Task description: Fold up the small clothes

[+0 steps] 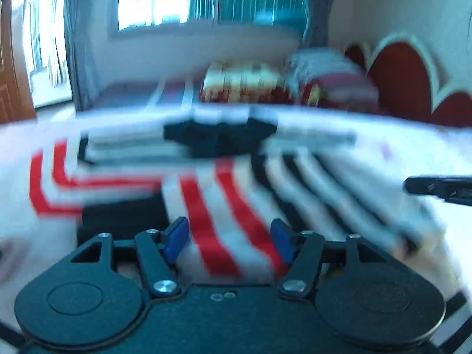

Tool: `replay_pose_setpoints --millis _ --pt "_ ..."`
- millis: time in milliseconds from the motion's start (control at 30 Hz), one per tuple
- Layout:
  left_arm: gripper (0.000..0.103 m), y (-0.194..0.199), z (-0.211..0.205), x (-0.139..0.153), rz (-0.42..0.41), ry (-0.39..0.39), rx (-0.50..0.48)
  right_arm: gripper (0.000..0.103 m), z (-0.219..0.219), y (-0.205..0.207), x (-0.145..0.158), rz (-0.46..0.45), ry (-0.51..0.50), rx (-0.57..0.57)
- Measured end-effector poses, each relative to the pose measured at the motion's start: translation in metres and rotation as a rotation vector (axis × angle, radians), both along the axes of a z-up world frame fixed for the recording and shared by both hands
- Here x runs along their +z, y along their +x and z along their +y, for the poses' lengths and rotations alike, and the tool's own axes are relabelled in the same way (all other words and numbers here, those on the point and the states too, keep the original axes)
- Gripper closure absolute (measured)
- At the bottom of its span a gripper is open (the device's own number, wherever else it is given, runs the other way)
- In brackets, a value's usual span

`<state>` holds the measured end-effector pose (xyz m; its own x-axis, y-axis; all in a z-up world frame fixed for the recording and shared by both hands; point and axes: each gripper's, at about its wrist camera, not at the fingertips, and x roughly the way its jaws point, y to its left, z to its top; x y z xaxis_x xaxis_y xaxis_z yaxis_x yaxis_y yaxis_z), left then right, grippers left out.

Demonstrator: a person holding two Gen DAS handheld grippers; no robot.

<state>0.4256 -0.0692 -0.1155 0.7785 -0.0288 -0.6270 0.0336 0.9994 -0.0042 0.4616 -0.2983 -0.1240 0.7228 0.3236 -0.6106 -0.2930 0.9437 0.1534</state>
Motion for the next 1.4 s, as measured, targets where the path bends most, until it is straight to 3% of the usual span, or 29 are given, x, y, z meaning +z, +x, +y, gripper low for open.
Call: replay_pose_setpoints --millis 67,167,267,333,433,667,767,900,1133,1400 --pt "0.041 0.001 -0.003 0.003 0.003 0.026 -0.007 0.077 0.001 -0.005 -0.013 -0.001 0.010 -0.012" --pt "0.040 0.009 0.002 0.015 0.055 0.004 -0.006 0.076 -0.003 -0.004 -0.003 0.025 0.031 -0.050" --pt "0.021 -0.015 0.022 0.028 -0.008 -0.027 0.044 0.076 -0.012 -0.020 0.009 -0.020 0.076 -0.078" --pt "0.022 -0.037 0.050 0.031 -0.025 -0.081 0.091 0.076 -0.020 -0.028 0.012 0.004 0.100 -0.111" --pt "0.030 -0.080 0.110 0.033 -0.031 -0.150 0.214 0.076 -0.035 -0.042 0.018 0.043 0.131 -0.187" --pt "0.040 -0.181 0.307 0.026 -0.066 -0.404 0.683 0.076 -0.048 -0.084 0.040 0.064 0.200 -0.352" --pt "0.042 -0.202 0.359 0.029 -0.103 -0.461 0.770 0.076 -0.035 -0.096 0.050 0.052 0.202 -0.396" --pt "0.042 -0.213 0.396 0.035 -0.142 -0.488 0.783 0.076 -0.011 -0.110 0.066 0.041 0.214 -0.432" --pt "0.046 -0.209 0.435 0.015 -0.164 -0.685 0.794 0.076 0.029 -0.123 0.088 0.024 0.209 -0.463" --pt "0.050 -0.205 0.470 -0.010 -0.231 -0.861 0.795 0.076 0.036 -0.129 0.103 0.014 0.192 -0.519"
